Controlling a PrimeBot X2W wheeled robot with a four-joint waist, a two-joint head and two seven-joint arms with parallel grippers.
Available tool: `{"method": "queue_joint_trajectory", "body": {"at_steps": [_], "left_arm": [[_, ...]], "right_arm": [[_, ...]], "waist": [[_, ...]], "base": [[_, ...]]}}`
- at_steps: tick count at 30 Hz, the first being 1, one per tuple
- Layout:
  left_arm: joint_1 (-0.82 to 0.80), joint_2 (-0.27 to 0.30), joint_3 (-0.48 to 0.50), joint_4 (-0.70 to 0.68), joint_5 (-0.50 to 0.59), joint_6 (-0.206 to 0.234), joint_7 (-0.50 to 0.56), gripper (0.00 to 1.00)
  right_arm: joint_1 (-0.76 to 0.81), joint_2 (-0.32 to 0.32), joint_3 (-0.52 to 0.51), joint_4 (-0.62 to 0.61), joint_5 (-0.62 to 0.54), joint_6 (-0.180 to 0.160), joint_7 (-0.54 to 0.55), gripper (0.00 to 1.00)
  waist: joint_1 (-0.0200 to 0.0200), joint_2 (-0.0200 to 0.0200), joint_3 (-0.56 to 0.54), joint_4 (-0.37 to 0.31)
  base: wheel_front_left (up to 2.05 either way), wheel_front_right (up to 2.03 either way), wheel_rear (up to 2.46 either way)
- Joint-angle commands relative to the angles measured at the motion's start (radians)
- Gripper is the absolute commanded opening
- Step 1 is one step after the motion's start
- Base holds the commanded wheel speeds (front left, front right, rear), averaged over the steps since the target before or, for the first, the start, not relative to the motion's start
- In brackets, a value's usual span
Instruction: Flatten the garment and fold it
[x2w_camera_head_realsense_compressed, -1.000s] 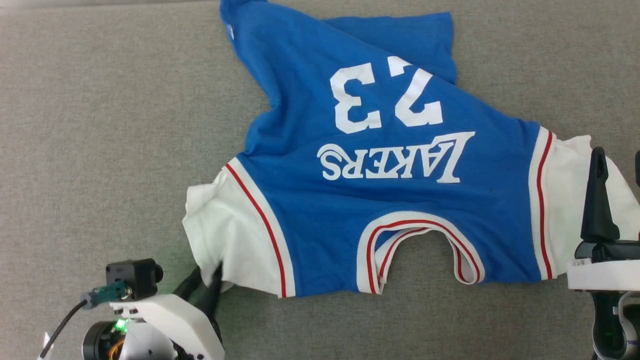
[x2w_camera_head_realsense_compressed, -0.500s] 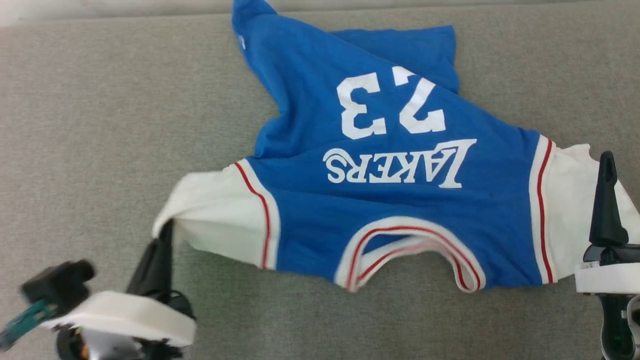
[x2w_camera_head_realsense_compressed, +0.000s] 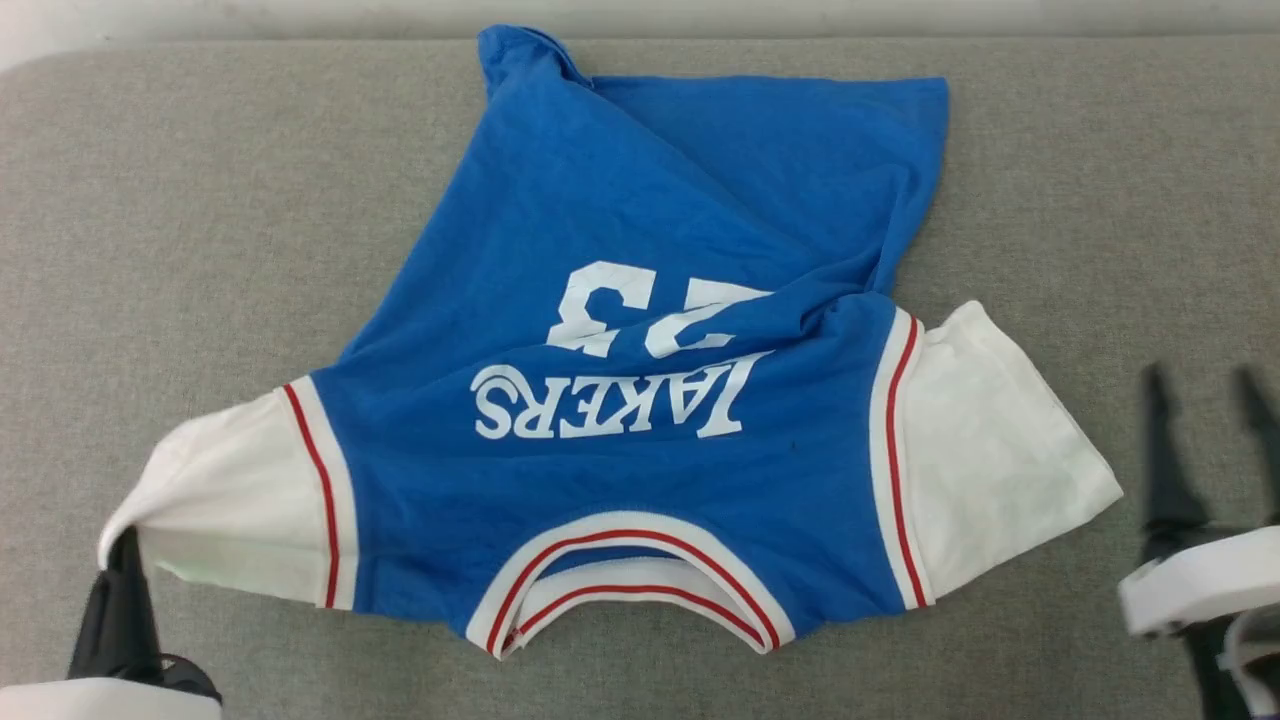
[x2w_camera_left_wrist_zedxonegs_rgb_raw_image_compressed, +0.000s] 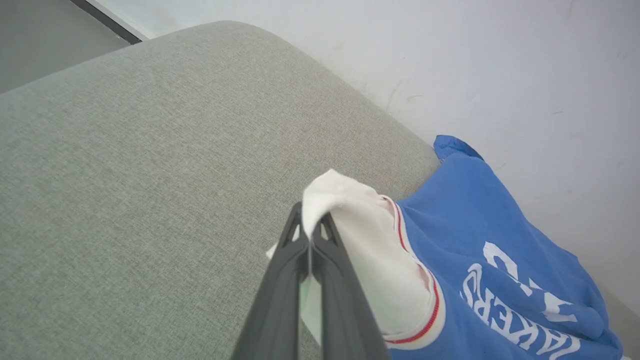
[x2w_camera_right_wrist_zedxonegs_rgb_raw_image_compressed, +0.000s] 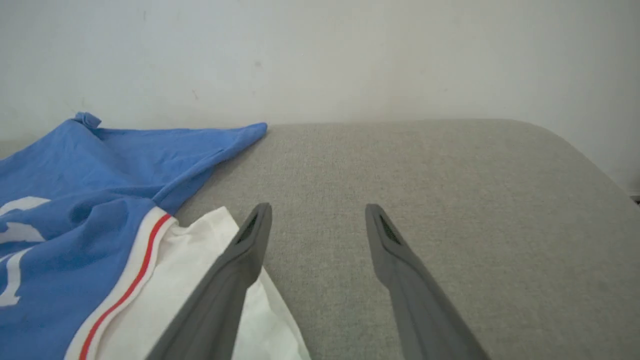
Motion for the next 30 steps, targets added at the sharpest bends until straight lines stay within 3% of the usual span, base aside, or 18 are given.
{"method": "queue_joint_trajectory", "body": {"at_steps": [1,6,11,28,29,30], "left_arm": [[-0.012,0.004,-0.01,-0.005,0.003,-0.004,0.0,0.0],[-0.052,0.007,-0.065,0.002,0.026,-0.006,0.016,0.0],[-0.079,0.009,-0.098,0.017,0.04,-0.009,0.024,0.0],[-0.105,0.016,-0.15,0.014,0.066,-0.003,0.047,0.0],[-0.105,0.015,-0.151,0.013,0.067,-0.002,0.046,0.0],[-0.106,0.014,-0.154,0.012,0.067,-0.001,0.046,0.0]], "right_arm": [[0.022,0.003,0.024,-0.01,-0.028,-0.001,0.047,1.0],[0.071,-0.002,0.086,-0.058,-0.093,-0.001,0.23,1.0],[0.108,-0.061,0.136,-0.084,-0.091,-0.001,0.341,1.0],[0.097,-0.131,0.17,0.04,-0.033,-0.001,0.42,1.0],[0.091,-0.135,0.171,0.055,-0.029,-0.001,0.416,0.73],[0.083,-0.134,0.165,0.067,-0.027,-0.001,0.409,0.35]], "waist": [[0.0,0.0,0.002,0.002],[0.0,0.0,0.007,-0.001],[0.0,0.0,0.013,-0.006],[0.0,0.0,0.025,0.009],[0.0,0.0,0.027,0.009],[0.0,0.0,0.029,0.009]], "base": [[0.0,0.0,0.0],[0.0,0.0,0.0],[0.0,0.0,0.0],[0.0,0.0,0.0],[0.0,0.0,0.0],[0.0,0.0,0.0]]}}
